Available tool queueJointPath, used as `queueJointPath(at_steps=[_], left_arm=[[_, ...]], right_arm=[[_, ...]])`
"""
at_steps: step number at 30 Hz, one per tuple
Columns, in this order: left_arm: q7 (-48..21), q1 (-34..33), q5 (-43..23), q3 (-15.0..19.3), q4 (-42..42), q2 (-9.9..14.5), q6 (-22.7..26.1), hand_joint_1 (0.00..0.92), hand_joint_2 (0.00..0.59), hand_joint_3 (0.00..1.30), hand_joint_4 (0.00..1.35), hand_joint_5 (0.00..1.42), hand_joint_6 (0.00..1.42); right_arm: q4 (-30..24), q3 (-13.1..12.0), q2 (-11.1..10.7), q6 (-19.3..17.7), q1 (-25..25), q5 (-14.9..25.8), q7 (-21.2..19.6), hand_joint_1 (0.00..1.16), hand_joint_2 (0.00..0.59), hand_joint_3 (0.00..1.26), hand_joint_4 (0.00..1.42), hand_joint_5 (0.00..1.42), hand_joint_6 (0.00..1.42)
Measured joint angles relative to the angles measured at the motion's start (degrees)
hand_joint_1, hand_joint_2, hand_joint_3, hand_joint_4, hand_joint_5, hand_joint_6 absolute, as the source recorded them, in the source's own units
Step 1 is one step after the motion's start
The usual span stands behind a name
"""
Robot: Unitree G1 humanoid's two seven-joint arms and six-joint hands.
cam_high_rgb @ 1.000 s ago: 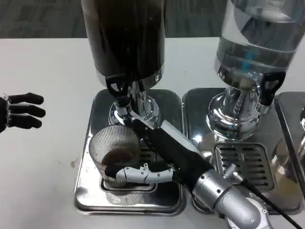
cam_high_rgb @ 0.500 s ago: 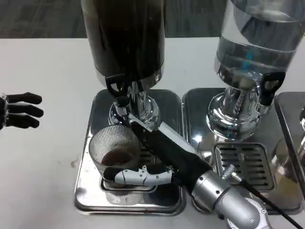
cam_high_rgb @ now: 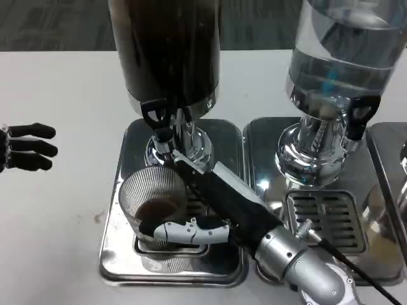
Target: Grasp the cup under the faucet to collect the drink, then remove the cup.
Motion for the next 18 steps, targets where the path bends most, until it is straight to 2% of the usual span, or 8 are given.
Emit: queueJointPath(at_steps=[11,18], left_arm=[[-0.5,-0.1,0.0,-0.2,0.7,0.3,0.0,0.0,0.091,0.35,0.39,0.42,0.37],[-0.8,-0.3,0.0,-0.9,1.4,0.5,0.0,0.0,0.091,0.35,0.39,0.42,0.37]], right_arm=[[0.4,-0.3,0.1,-0.2,0.6,0.0,-0.3,0.7,0.17,0.0,0.0,0.0,0.03],[1.1,0.6,-0.5,-0.1,-0.6,-1.2,0.7,0.71,0.163,0.0,0.0,0.0,0.02]])
